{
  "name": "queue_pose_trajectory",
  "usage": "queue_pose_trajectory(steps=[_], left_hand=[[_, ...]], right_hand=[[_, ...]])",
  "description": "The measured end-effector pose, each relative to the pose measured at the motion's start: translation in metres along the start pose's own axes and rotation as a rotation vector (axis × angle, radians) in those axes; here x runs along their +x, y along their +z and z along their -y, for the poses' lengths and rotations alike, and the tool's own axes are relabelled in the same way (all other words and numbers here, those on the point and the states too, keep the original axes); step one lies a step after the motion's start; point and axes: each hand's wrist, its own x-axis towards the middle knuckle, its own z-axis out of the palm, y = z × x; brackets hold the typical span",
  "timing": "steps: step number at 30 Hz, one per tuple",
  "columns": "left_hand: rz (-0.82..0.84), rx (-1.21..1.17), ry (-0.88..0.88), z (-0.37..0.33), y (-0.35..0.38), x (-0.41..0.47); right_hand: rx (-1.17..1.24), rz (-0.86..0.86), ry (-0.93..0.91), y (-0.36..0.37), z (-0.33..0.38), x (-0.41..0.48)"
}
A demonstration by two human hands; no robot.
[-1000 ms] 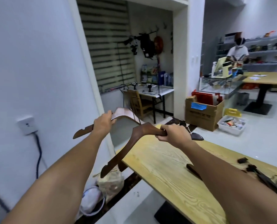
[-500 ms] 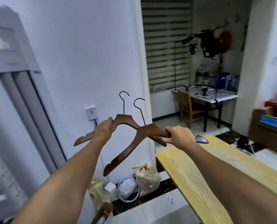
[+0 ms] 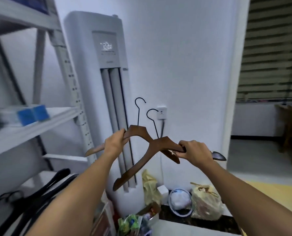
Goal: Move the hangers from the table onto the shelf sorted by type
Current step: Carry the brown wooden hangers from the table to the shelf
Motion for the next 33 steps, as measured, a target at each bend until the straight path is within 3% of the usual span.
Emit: queue_pose_trajectory(steps=[19,33], left_hand=[[-0.079,0.267,-0.435,0.181,-0.081,-0.175],[-0.03,0.3,-0.58,0.229,-0.131,-0.361]], right_hand=[[0.172,0.073,-0.456,0.053,0.193,0.012],[0.203,0.184,-0.599,0.041,0.305,-0.101]])
